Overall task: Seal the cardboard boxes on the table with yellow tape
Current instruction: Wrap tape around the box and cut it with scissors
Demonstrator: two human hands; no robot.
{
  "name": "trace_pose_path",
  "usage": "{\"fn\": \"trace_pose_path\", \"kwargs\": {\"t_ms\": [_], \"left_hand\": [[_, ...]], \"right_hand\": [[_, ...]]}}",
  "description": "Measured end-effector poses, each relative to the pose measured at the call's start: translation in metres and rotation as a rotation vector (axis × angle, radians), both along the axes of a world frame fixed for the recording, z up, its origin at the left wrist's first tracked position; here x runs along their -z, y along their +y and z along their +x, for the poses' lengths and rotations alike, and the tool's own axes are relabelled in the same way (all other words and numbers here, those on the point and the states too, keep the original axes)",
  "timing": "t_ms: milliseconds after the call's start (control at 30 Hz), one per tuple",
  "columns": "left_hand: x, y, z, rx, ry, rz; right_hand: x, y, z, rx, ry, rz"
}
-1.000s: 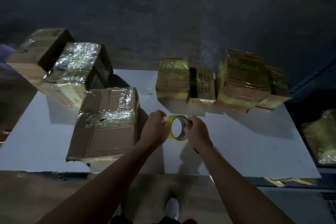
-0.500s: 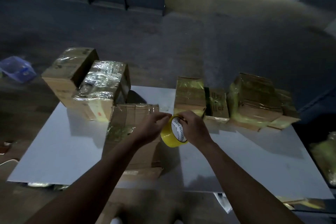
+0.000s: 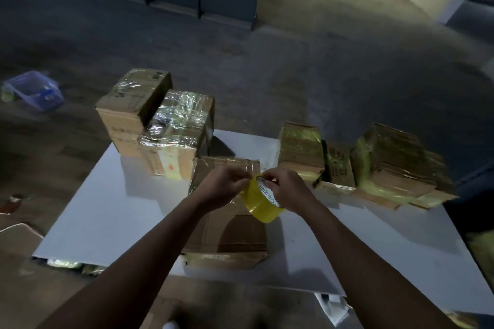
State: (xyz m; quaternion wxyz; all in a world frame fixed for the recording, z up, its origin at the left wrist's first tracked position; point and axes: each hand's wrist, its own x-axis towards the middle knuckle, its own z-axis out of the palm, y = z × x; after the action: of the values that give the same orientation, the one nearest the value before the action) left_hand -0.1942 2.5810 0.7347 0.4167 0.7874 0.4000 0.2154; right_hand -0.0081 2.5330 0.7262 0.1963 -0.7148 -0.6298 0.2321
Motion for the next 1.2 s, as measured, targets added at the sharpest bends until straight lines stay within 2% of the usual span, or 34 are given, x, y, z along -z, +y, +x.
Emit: {"fn": "trace_pose_path", "kwargs": {"t_ms": [133, 400, 800, 967, 1133, 1200], "left_hand": [[0.004, 0.004, -0.008, -0.037, 0.007, -0.043], [0.008, 0.006, -0.020, -0.014, -0.048, -0.158], [0.005, 0.003, -0.021, -0.009, -0.027, -0.200], [0.009, -0.001, -0.018, 0.015, 0.084, -0.078], [0.011, -0.009, -0.013, 0.057, 0.160, 0.156], [0.018, -0.012, -0.013, 0.072, 0.163, 0.317]], "right_hand": [[-0.004, 0.000, -0.005, -0.023, 0.039, -0.096], [-0.013, 0.001, -0.013, -0.116, 0.056, -0.138], [-0.013, 0.005, -0.011, -0.078, 0.091, -0.190], [-0.011, 0.007, -0.013, -0.095, 0.066, -0.202], [-0.012, 0.008, -0.014, -0.099, 0.028, -0.193], [-0.013, 0.009, -0.014, -0.093, 0.004, -0.199]]}}
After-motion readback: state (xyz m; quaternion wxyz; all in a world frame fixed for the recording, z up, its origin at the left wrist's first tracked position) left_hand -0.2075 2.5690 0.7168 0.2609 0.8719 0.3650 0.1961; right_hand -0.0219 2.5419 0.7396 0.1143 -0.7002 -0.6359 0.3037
